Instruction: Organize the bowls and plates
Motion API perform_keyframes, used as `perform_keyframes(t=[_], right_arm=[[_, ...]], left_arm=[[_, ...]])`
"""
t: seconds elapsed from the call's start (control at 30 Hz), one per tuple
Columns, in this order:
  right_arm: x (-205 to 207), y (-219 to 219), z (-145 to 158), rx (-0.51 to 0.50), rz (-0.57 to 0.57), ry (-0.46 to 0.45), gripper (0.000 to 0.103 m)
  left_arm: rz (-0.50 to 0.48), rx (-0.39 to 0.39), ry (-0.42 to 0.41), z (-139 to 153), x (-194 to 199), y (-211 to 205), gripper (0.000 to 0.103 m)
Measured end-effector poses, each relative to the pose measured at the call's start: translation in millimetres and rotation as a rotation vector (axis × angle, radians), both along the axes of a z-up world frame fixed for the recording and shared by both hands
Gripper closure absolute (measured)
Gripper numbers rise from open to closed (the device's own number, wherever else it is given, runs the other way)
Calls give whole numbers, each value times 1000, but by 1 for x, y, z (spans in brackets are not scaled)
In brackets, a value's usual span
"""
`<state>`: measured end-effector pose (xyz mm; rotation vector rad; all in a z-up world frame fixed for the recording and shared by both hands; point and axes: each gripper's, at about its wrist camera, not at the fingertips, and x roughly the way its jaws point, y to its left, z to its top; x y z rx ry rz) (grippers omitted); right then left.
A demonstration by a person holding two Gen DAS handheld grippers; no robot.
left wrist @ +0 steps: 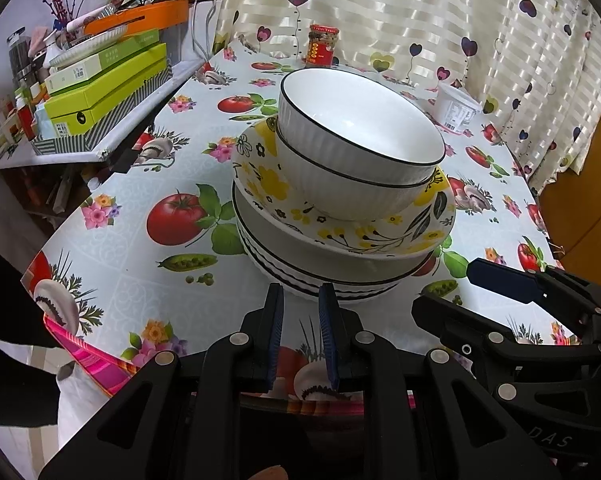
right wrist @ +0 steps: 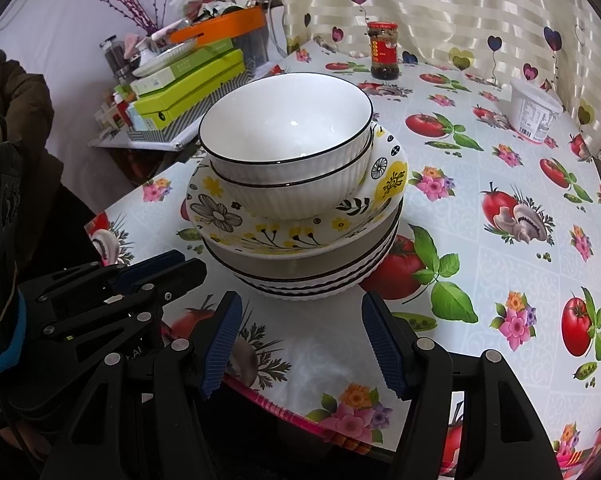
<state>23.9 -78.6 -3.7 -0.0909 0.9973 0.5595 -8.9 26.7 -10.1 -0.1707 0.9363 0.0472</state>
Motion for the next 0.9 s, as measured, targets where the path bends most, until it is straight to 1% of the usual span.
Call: perform_keyframes(t=[0.9], right_arm=[[0, -3, -3, 10, -7, 4, 40]], left_arm=[[-4, -2, 2, -1, 0, -3, 84]])
